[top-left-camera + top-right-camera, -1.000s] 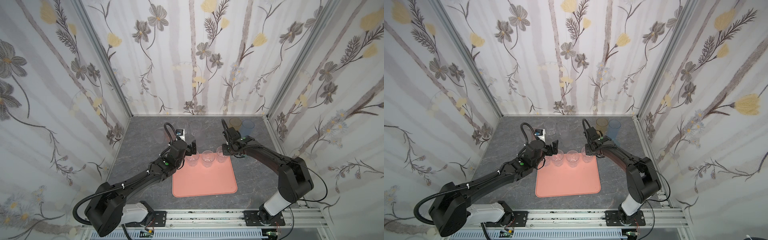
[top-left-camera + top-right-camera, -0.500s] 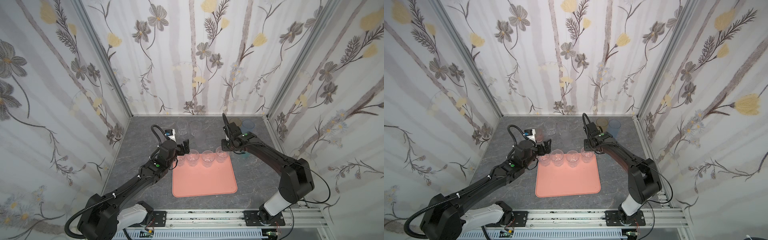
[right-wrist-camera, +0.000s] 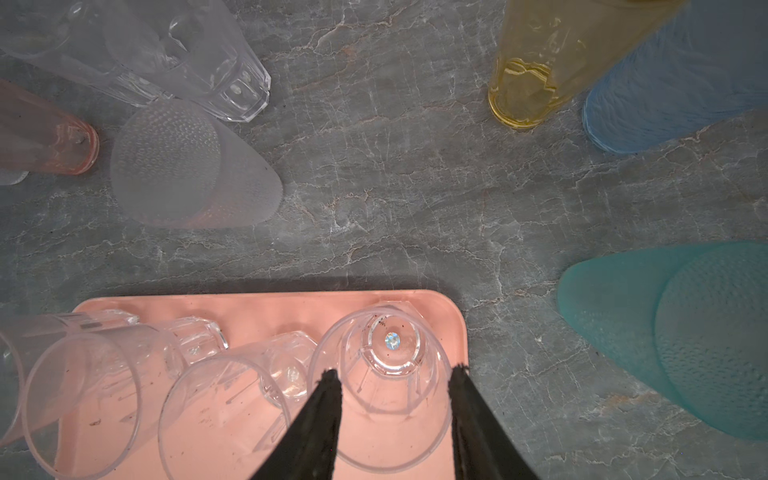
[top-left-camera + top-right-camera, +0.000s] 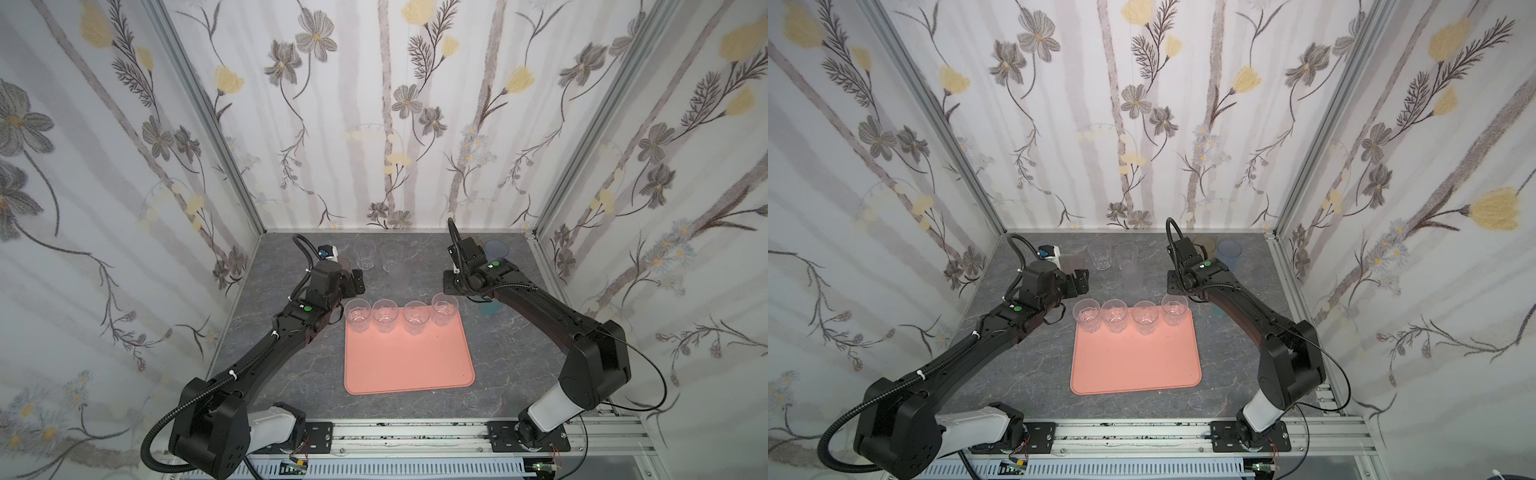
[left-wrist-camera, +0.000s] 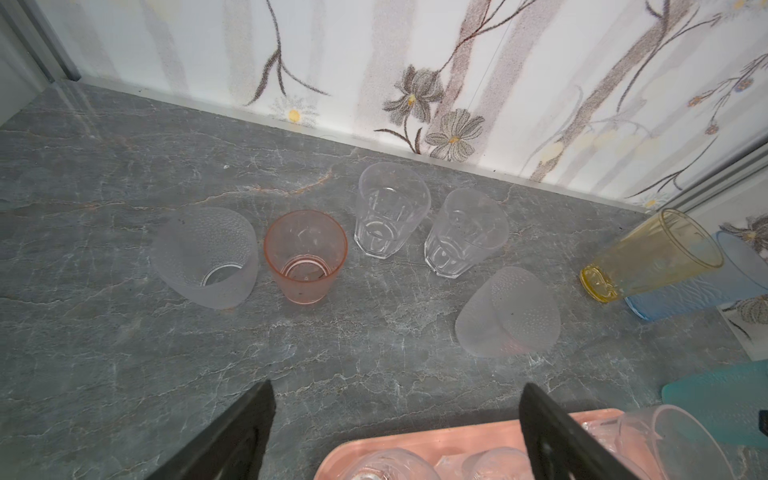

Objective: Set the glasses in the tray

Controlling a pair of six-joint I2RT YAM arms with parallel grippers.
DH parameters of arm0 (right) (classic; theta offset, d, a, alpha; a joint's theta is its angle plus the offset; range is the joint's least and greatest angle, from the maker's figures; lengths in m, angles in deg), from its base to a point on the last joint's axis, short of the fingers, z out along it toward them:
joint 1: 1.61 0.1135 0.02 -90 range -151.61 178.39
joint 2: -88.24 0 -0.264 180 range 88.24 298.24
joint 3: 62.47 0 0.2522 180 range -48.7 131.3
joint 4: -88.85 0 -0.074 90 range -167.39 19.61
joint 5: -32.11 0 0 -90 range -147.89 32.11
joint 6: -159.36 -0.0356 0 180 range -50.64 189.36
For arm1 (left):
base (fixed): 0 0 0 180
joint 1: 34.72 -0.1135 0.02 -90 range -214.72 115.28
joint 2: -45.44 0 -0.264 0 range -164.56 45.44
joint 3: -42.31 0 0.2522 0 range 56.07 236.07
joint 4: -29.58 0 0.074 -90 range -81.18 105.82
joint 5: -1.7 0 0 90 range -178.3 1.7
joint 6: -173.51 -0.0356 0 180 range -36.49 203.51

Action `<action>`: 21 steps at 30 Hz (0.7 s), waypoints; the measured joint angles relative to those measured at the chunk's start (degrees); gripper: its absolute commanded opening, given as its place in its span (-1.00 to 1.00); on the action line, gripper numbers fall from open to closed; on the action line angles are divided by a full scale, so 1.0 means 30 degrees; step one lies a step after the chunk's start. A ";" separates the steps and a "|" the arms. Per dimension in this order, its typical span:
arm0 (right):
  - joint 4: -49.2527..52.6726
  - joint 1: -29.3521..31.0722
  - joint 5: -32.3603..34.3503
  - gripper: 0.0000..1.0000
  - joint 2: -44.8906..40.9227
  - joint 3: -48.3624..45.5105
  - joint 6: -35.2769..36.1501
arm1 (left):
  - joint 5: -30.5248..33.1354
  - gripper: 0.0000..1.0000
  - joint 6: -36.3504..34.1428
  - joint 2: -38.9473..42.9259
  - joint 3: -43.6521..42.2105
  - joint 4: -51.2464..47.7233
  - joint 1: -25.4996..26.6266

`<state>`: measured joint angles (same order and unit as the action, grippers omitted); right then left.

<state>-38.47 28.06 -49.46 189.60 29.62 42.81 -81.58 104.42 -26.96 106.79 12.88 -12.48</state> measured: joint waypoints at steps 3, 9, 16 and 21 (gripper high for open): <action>-0.0051 0.0051 0.0022 -0.12 -0.0007 0.0058 -0.0138 | -0.0597 0.85 -0.0153 -0.1158 0.1180 -0.0641 -0.1042; -0.0197 0.0270 -0.0102 -0.11 0.0036 0.0109 -0.0299 | -0.1836 0.76 -0.0729 -0.3789 0.4211 -0.1319 -0.2441; -0.0321 0.0481 -0.0204 0.20 0.0277 0.0160 -0.0342 | -0.3184 0.68 -0.1617 -0.8444 0.9843 -0.2288 -0.2951; -0.0299 0.0561 -0.0175 0.31 0.0277 0.0284 -0.0335 | -0.3687 0.62 -0.2368 -1.2080 1.3865 -0.3373 -0.3308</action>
<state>-39.37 29.75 -49.99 190.43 30.47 41.81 -92.64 97.32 -63.20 148.38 2.76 -22.40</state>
